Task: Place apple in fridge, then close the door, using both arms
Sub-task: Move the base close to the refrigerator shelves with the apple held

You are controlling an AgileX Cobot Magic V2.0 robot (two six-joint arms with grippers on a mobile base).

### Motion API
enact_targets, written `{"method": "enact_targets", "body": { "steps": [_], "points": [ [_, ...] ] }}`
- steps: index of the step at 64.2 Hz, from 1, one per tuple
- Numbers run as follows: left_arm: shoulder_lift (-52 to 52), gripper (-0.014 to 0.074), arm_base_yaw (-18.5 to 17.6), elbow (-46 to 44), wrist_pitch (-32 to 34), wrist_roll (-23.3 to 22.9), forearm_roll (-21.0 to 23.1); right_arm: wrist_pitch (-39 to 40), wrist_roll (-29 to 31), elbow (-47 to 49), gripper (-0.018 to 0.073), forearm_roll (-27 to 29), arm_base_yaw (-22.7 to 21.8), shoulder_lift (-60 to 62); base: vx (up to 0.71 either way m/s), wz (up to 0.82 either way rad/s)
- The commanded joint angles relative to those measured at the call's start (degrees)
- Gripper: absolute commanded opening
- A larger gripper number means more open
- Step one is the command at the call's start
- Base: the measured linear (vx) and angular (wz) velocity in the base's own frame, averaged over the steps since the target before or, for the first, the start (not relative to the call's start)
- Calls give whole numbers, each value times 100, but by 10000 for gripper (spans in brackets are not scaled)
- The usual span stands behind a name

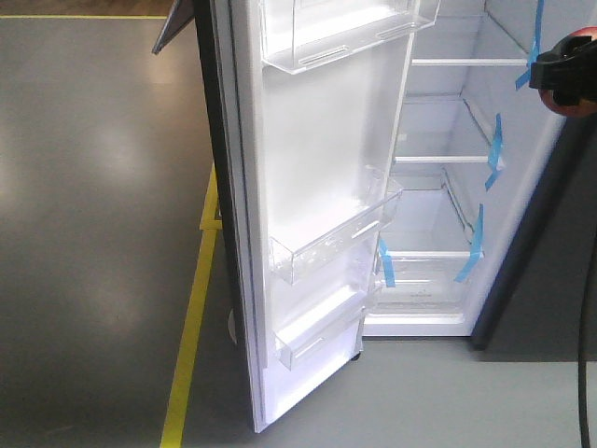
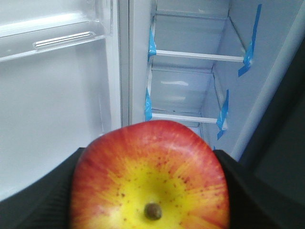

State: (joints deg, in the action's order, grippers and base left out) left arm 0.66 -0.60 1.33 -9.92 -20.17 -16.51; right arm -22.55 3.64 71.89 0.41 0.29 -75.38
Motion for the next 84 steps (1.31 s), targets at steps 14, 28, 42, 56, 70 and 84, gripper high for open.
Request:
{"method": "enact_targets", "body": {
  "steps": [14,28,42,56,70,84],
  "points": [
    [82,-6,-4,170,421,-9,3,485,40,172,71,-5,-19,186,9,1],
    [82,-6,-4,170,421,-9,3,485,40,172,71,-5,-19,186,7,-1],
    [82,-6,-4,170,421,-9,3,485,40,172,71,-5,-19,186,5,-1],
    [82,-6,-4,170,421,-9,3,485,40,172,71,-5,-19,186,4,0],
    [82,-6,-4,170,421,-9,3,485,40,172,71,-5,-19,186,4,-1],
    [82,-6,-4,170,421,-9,3,480,40,172,71,-5,-19,186,5,-1]
  ]
}}
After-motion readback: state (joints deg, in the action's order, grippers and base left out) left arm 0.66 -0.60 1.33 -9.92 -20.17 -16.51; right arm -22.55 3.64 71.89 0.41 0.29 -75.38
